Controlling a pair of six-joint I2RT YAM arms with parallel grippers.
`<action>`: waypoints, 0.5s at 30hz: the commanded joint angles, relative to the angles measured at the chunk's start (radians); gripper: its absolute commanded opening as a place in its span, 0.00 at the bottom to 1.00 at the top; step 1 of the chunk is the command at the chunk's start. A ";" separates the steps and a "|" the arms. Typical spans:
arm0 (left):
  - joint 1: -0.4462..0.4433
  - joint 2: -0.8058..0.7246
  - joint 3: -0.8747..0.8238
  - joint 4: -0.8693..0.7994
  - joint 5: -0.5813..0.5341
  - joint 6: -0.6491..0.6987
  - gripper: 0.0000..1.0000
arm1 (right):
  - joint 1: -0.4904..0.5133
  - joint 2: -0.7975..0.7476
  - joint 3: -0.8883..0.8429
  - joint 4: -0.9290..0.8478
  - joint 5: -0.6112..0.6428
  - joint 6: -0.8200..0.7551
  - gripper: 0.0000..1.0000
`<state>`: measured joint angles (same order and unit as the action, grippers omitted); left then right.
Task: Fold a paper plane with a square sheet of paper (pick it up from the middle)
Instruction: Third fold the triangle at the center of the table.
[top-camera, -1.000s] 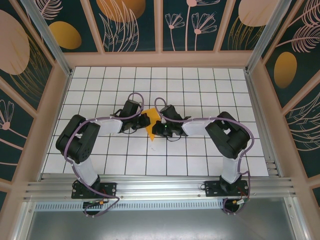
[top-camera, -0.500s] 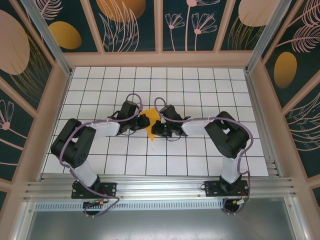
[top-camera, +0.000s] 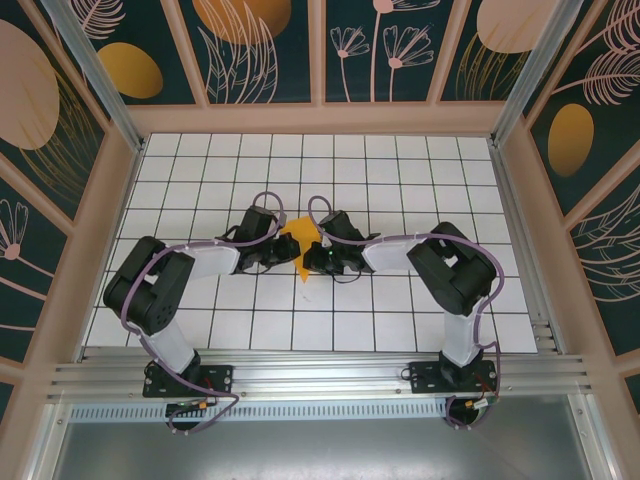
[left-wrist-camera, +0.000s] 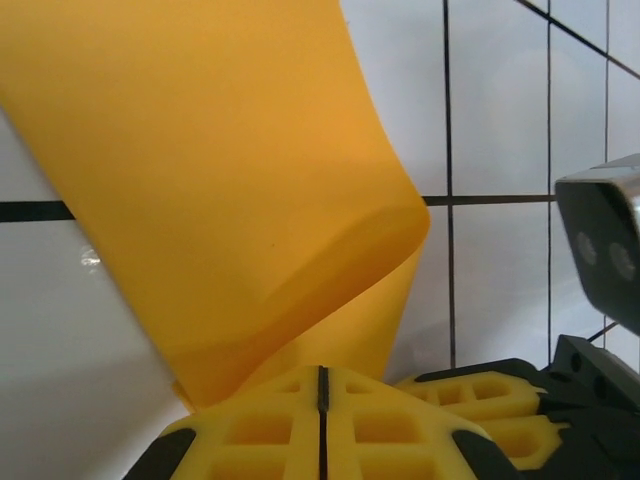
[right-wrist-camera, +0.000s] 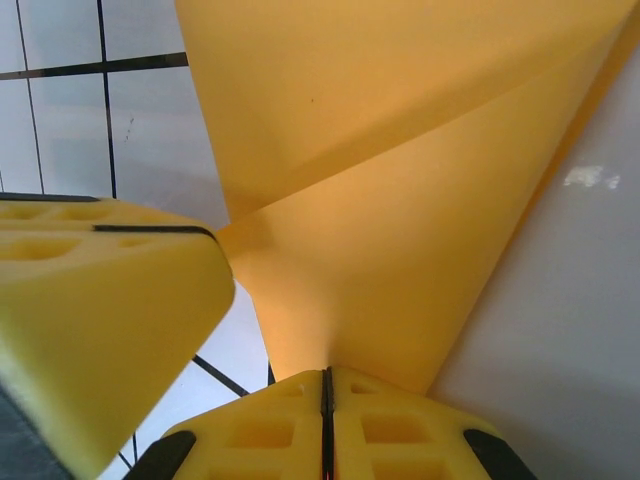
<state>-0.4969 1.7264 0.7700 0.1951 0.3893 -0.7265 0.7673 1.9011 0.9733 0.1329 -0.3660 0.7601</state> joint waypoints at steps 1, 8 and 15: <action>-0.002 0.026 -0.012 0.029 0.019 -0.010 0.08 | 0.000 0.022 0.021 0.010 -0.011 -0.006 0.10; -0.002 0.046 -0.002 0.002 -0.008 -0.004 0.08 | 0.000 0.024 0.021 0.010 -0.013 -0.008 0.10; -0.002 0.070 0.018 -0.074 -0.073 0.014 0.07 | -0.003 0.002 0.036 0.003 -0.015 -0.018 0.10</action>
<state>-0.4969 1.7725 0.7742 0.1848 0.3649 -0.7261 0.7666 1.9011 0.9787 0.1314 -0.3683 0.7593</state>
